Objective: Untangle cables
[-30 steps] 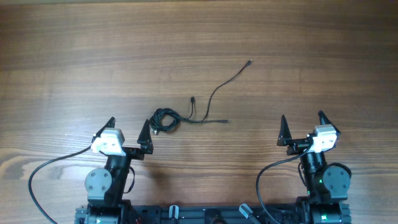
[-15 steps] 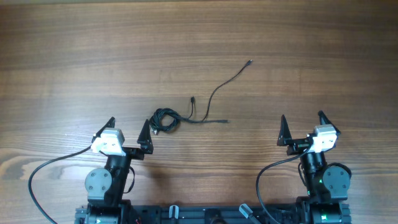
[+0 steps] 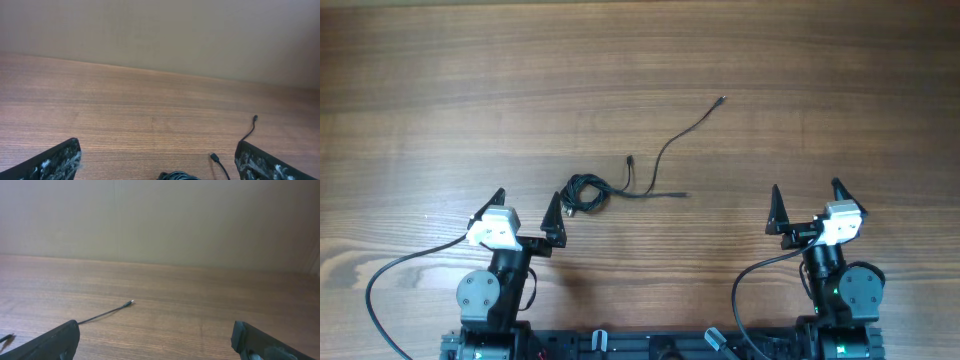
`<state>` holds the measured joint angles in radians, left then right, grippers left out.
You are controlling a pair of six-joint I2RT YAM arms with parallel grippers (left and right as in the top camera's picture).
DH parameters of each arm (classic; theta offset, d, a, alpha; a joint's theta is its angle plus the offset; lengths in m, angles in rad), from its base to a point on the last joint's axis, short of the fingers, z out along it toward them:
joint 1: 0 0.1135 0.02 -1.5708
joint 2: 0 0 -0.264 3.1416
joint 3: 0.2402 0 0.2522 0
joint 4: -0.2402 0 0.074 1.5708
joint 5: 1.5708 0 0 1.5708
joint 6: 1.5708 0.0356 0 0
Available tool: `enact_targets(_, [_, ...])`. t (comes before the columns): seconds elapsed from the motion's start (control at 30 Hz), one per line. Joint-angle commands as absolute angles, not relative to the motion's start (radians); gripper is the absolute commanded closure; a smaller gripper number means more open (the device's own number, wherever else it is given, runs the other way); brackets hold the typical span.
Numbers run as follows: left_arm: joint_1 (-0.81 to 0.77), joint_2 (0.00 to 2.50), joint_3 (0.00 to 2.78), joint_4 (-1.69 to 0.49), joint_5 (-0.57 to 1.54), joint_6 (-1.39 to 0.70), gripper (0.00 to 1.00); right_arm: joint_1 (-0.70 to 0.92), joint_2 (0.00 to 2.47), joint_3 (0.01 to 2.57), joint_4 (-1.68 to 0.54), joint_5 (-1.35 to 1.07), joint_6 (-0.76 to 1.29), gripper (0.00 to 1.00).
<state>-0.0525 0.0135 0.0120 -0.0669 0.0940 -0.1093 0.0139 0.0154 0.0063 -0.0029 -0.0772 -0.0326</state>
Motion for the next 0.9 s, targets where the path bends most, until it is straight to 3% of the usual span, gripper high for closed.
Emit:
enact_targets(0.0, [-0.048, 0.003, 0.006, -0.071, 0.080, -0.093, 0.00, 0.010, 0.009, 0.006, 0.001, -0.063, -0.052, 0.00])
enact_targets(0.87, [-0.049, 0.003, 0.010, -0.027, 0.147, -0.094, 0.00, 0.010, 0.010, 0.006, 0.001, -0.063, -0.052, 0.00])
